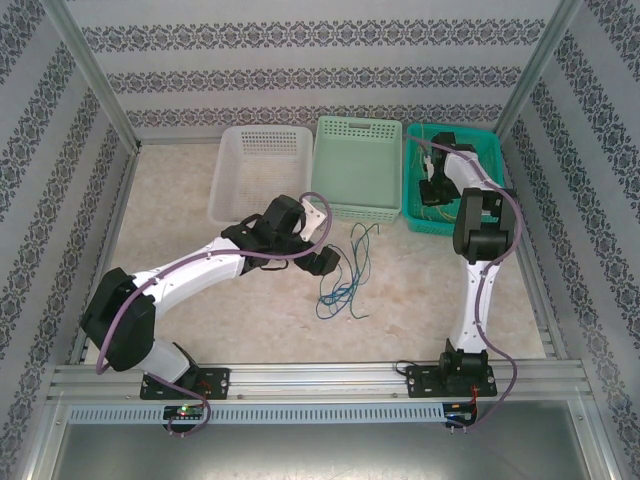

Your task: Untangle the cables

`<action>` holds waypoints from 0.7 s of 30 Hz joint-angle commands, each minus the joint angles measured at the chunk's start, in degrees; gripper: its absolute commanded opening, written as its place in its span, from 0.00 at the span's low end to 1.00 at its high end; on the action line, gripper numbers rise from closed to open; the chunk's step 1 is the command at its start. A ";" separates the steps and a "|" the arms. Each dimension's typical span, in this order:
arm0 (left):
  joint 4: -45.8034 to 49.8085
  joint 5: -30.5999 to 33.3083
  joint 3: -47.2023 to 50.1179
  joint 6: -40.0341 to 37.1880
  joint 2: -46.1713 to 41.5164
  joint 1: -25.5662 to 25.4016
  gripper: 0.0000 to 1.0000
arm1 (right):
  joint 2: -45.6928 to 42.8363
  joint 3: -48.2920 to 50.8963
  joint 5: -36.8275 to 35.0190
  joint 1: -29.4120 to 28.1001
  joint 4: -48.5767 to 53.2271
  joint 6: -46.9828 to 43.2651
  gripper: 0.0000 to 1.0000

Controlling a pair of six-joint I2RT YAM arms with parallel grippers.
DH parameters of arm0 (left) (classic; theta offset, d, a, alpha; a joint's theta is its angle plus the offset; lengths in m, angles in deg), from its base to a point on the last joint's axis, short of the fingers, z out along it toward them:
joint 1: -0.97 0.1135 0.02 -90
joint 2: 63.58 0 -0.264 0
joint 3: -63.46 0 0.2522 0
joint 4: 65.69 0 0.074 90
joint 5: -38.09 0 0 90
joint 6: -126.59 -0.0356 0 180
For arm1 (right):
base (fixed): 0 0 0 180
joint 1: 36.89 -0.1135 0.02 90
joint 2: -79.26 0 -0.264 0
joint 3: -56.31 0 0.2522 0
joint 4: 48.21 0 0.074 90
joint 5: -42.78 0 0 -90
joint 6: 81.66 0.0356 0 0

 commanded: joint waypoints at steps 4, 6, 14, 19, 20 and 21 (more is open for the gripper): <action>-0.93 -1.46 0.16 0.66 -0.40 0.61 1.00 | 3.31 -4.52 -6.76 0.01 7.04 -0.20 0.00; -0.63 -1.55 0.16 0.66 -0.38 0.59 1.00 | 2.74 -4.45 -8.04 0.00 7.27 -0.05 0.00; -1.29 -2.19 0.60 0.78 -0.71 0.58 1.00 | -3.29 -1.37 -5.35 -0.25 4.77 -0.53 0.46; -1.82 -2.63 1.64 0.75 -1.52 0.53 1.00 | -10.70 3.92 -1.70 -0.69 -0.64 0.92 0.67; -1.80 -2.57 1.80 0.66 -1.71 0.59 1.00 | -12.03 4.54 -1.39 -0.68 -1.32 1.54 0.68; -1.87 -2.48 2.13 0.49 -2.07 0.60 1.00 | -13.34 5.23 -1.03 -0.67 -2.02 2.32 0.69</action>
